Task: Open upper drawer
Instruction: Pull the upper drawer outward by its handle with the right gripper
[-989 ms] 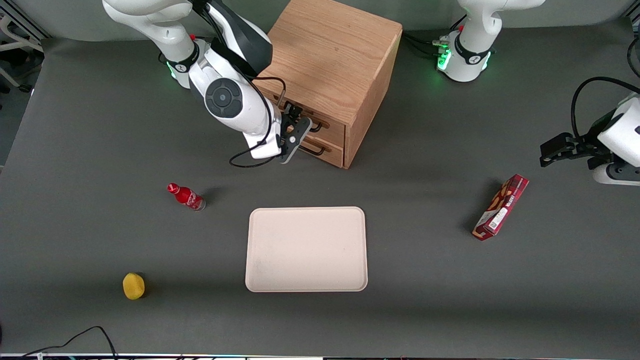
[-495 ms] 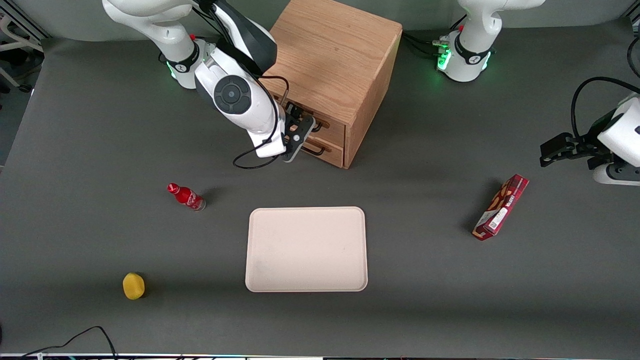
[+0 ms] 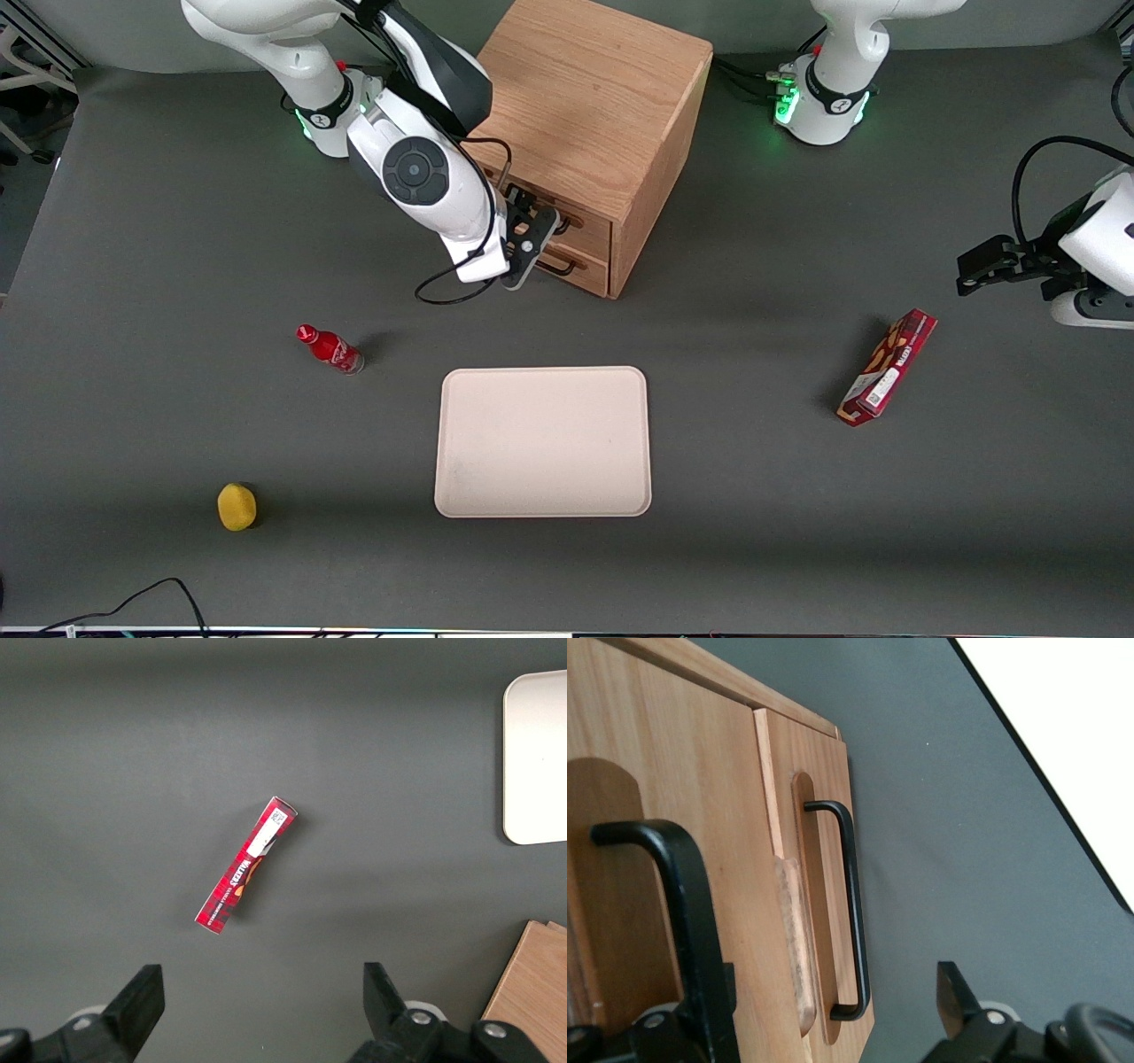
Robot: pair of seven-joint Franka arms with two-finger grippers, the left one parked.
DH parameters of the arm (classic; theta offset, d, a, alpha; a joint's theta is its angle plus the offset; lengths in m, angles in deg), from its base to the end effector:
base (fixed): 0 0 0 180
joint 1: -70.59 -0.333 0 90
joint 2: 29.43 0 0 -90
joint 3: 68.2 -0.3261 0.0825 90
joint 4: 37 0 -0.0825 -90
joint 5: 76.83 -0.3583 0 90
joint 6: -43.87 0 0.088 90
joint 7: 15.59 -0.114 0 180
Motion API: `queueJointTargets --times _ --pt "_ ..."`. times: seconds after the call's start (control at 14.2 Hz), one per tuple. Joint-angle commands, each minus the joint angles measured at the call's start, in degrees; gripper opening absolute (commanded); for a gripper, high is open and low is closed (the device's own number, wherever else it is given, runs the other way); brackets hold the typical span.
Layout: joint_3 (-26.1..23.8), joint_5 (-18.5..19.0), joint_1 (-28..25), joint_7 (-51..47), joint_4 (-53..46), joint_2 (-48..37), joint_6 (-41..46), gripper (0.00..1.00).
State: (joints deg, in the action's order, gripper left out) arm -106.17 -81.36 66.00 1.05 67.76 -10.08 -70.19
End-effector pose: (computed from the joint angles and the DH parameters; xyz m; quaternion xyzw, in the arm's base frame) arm 0.4524 0.3833 0.3933 -0.8726 -0.4655 0.0830 0.1225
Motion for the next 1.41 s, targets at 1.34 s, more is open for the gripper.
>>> queueJointTargets --times 1.34 --pt "5.88 5.41 0.37 7.96 -13.78 8.16 5.78 1.0"
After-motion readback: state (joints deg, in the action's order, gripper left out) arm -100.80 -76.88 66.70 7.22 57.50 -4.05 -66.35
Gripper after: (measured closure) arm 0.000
